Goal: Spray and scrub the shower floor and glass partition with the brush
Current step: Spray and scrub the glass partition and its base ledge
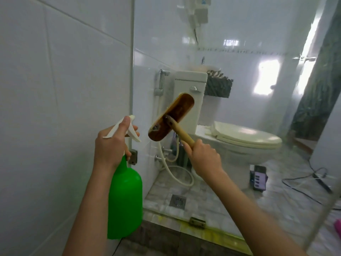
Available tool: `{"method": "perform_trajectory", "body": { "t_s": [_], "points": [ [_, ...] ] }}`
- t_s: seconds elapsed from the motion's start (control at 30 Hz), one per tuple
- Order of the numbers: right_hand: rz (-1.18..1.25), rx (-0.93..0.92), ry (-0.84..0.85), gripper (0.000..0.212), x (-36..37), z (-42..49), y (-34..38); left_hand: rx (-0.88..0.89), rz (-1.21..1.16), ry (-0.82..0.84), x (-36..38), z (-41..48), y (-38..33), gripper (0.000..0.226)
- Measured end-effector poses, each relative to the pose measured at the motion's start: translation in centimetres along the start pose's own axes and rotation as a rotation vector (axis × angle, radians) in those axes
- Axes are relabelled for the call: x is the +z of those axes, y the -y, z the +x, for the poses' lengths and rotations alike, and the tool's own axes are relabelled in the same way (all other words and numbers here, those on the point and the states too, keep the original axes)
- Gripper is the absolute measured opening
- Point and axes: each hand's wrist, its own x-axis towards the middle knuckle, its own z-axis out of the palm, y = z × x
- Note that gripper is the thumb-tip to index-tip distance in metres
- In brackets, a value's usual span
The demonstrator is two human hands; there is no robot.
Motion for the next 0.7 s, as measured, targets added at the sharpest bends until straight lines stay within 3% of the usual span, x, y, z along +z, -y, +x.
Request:
{"method": "perform_trajectory", "body": {
  "t_s": [0.07, 0.23, 0.5, 0.6, 0.7],
  "points": [
    [0.052, 0.042, -0.005, 0.055, 1.1, -3.5, -3.9, 0.004, -0.016, 0.014, 0.3, 0.1, 0.1, 0.029],
    [0.15, 0.415, -0.005, 0.062, 3.4, -13.7, -12.5, -0.029, -0.059, 0.06, 1.3, -0.1, 0.3, 0.032],
    [0.499, 0.115, -0.226, 0.047, -2.4, -2.8, -7.1, -0.042, -0.042, 0.135, 4.8, -1.3, 0.0, 0.038],
    [0.508, 0.194, -0.248, 0.054, -0.3, -6.2, -10.8, -0.045, -0.06, 0.172, 6.0, -1.7, -0.2, 0.042],
    [0.476, 0.409, -0.18, 0.06, 2.0, -13.0, -14.7, -0.055, -0.069, 0.198, 6.8, -2.2, -0.4, 0.043]
  ]
}}
